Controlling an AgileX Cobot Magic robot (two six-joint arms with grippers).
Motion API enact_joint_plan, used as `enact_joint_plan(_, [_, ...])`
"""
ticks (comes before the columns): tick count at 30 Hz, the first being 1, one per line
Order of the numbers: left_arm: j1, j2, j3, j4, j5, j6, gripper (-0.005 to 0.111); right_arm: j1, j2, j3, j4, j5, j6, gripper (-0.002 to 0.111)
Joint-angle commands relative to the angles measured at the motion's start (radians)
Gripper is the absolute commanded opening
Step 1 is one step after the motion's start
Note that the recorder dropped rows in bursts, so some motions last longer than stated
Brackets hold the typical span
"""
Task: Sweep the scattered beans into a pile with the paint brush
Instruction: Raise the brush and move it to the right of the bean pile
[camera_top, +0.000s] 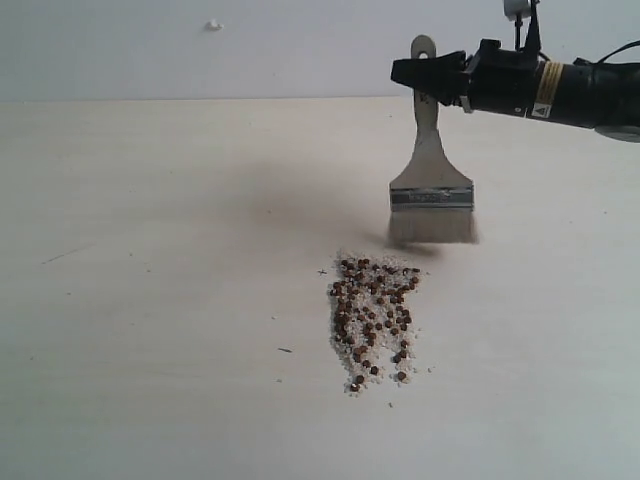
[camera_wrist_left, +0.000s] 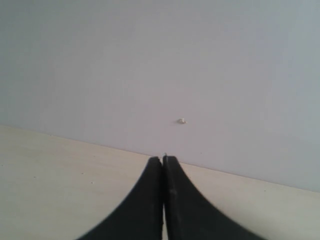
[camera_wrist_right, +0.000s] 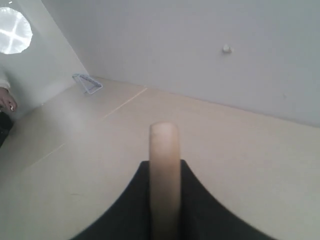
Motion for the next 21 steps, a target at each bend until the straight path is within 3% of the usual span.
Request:
enact_joint_plan(1, [0.001, -0.005, 0.004, -0.008, -0.001, 0.001, 0.000, -0.001, -0.070, 0.060, 0.039, -0.006, -0.066, 0.000])
enact_joint_plan(21, [0.001, -0.005, 0.004, -0.008, -0.001, 0.001, 0.000, -0.001, -0.425, 0.530, 0.180, -0.006, -0.405, 0.000])
